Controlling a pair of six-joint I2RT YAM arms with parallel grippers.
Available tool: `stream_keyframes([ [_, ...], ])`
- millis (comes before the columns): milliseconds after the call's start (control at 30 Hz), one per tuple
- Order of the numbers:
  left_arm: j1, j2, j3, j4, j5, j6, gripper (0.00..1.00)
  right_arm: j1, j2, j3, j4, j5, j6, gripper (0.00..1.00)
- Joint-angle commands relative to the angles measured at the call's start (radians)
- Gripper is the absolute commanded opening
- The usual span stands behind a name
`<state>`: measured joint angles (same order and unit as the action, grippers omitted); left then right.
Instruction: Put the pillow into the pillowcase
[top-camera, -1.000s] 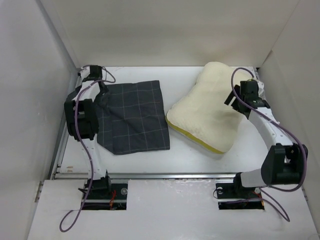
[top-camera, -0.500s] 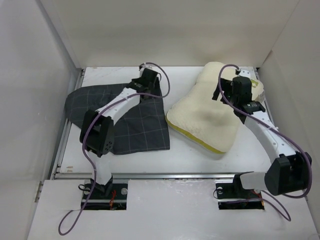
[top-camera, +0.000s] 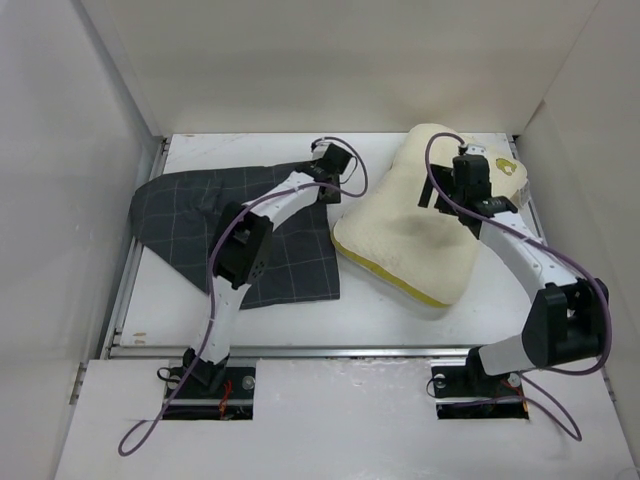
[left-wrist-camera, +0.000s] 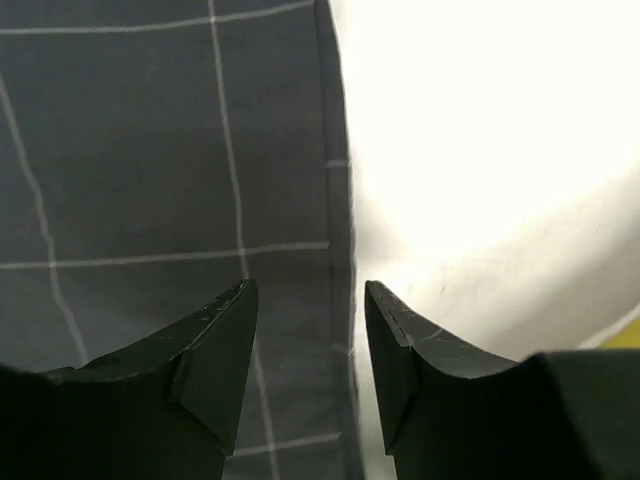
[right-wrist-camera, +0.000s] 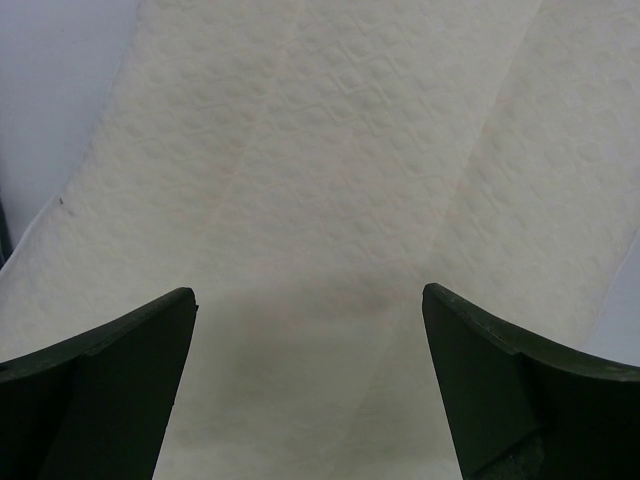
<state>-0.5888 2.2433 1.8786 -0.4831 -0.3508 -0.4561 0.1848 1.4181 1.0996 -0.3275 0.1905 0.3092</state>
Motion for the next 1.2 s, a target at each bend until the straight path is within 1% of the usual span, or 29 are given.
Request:
stream_keyframes([
  [0, 0.003, 0.016, 0.096, -0.038, -0.033, -0.052, 0.44, 0.007, 0.01, 0.054, 0.001, 0.012, -0.007, 1.0],
  [33, 0.003, 0.042, 0.118, -0.038, -0.033, -0.052, 0.44, 0.007, 0.021, 0.063, -0.008, 0.021, -0.007, 1.0],
  [133, 0.003, 0.082, 0.158, -0.058, -0.024, -0.061, 0.39, 0.007, 0.041, 0.074, -0.027, 0.041, -0.007, 1.0],
  [233, 0.003, 0.125, 0.2, -0.1, -0.024, -0.061, 0.31, 0.007, 0.05, 0.083, -0.027, 0.05, -0.007, 1.0],
  [333, 0.003, 0.144, 0.209, -0.109, -0.053, -0.061, 0.26, 0.007, 0.05, 0.083, -0.027, 0.061, -0.007, 1.0],
  [500, 0.003, 0.162, 0.209, -0.118, -0.077, -0.061, 0.26, 0.007, 0.05, 0.083, -0.027, 0.061, -0.007, 1.0],
  [567, 0.003, 0.171, 0.218, -0.118, -0.068, -0.052, 0.19, 0.007, 0.05, 0.083, -0.036, 0.061, -0.007, 1.0],
  [600, 0.003, 0.171, 0.218, -0.118, -0.048, -0.052, 0.08, 0.007, 0.05, 0.083, -0.036, 0.061, -0.007, 1.0],
  [633, 0.003, 0.171, 0.218, -0.118, -0.036, -0.052, 0.02, 0.007, 0.05, 0.083, -0.036, 0.061, -0.007, 1.0],
  [667, 0.003, 0.171, 0.218, -0.118, -0.036, -0.052, 0.0, 0.007, 0.05, 0.083, -0.036, 0.061, -0.007, 1.0],
  [700, 0.003, 0.171, 0.218, -0.118, -0.036, -0.052, 0.0, 0.007, 0.05, 0.083, -0.036, 0.061, -0.007, 1.0],
  [833, 0.003, 0.082, 0.159, -0.097, -0.036, -0.037, 0.0, 0.016, 0.041, 0.074, -0.027, 0.05, -0.007, 1.0],
  [900, 0.003, 0.003, 0.111, -0.059, -0.036, -0.015, 0.0, 0.025, 0.031, 0.065, -0.005, 0.026, -0.028, 1.0],
  [1033, 0.003, -0.143, 0.01, 0.001, 0.024, 0.051, 0.0, 0.088, -0.007, 0.023, 0.091, -0.028, -0.055, 1.0],
  [1167, 0.003, -0.195, -0.022, 0.012, 0.061, 0.074, 0.0, 0.179, 0.002, 0.023, 0.143, -0.016, -0.065, 1.0],
])
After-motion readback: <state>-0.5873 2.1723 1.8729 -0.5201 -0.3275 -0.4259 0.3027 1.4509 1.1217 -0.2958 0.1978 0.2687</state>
